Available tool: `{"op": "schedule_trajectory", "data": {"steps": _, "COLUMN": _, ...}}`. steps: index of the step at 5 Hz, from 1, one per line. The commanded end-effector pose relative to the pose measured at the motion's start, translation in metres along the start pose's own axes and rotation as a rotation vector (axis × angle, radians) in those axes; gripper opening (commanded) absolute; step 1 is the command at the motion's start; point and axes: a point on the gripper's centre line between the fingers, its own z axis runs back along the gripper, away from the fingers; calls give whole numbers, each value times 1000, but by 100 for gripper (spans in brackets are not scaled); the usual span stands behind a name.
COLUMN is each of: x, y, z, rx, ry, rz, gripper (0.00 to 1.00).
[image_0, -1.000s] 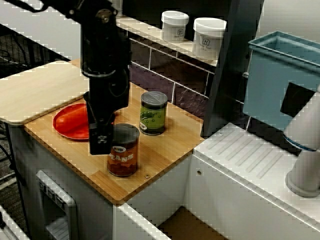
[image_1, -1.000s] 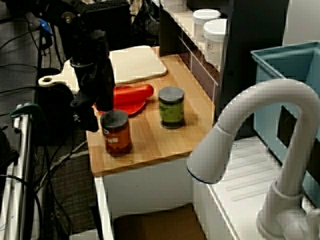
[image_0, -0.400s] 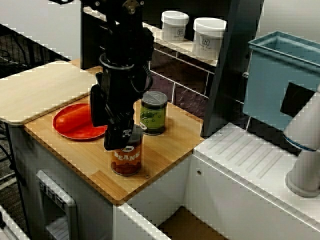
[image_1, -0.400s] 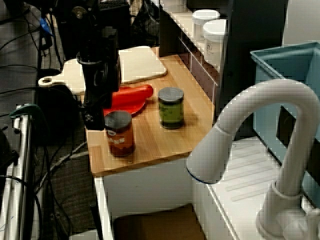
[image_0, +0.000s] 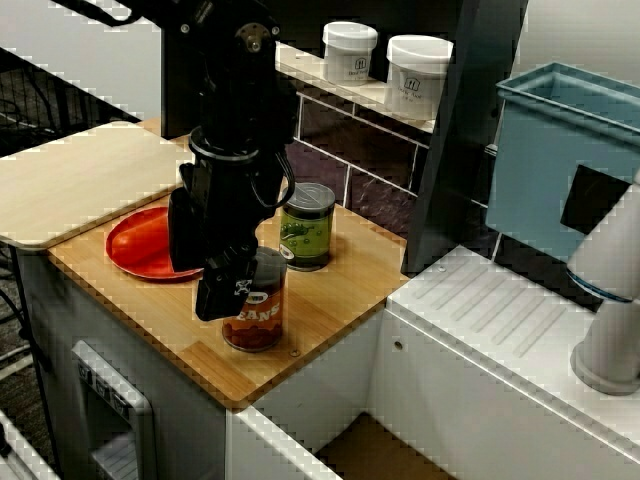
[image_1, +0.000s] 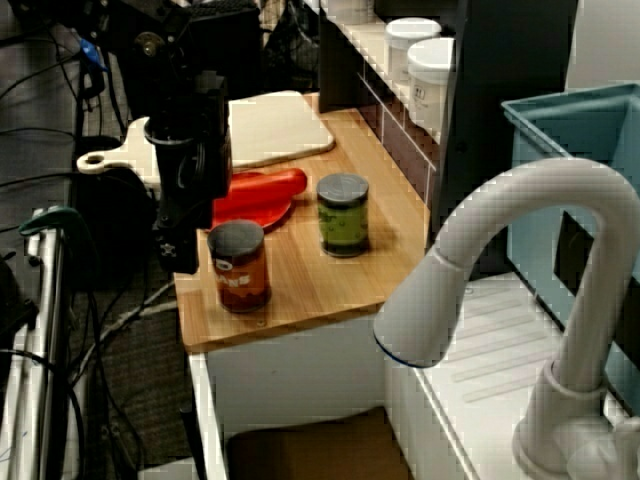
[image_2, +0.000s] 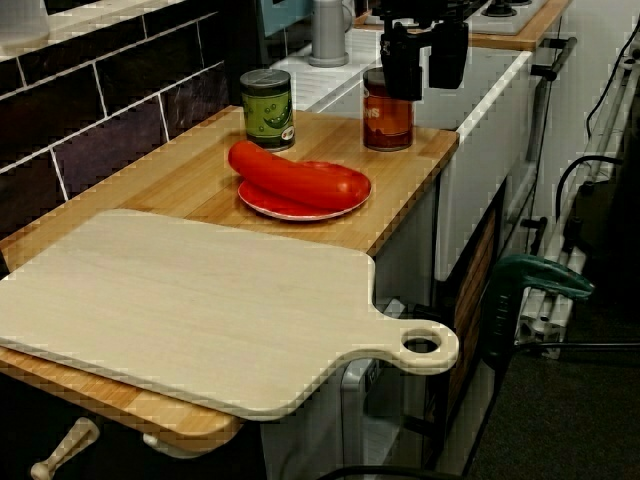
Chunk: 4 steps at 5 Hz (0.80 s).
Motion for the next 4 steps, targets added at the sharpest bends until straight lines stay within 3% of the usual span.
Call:
{"op": "schedule_trajectory", "data": {"steps": 1, "x": -3, "y": -2, "z": 17, "rx": -25, "ry": -32, "rz": 26, "gripper": 100}}
{"op": "schedule_trajectory", "data": {"steps": 2, "x": 4, "y": 7, "z": 12, "rx": 3, "ry": -75, "rz": 47, "gripper": 100}}
{"op": "schedule_trajectory", "data": {"steps": 4, "x": 24, "y": 23, "z": 3, "rx": -2, "ry": -84, "rz": 81, "gripper": 100}}
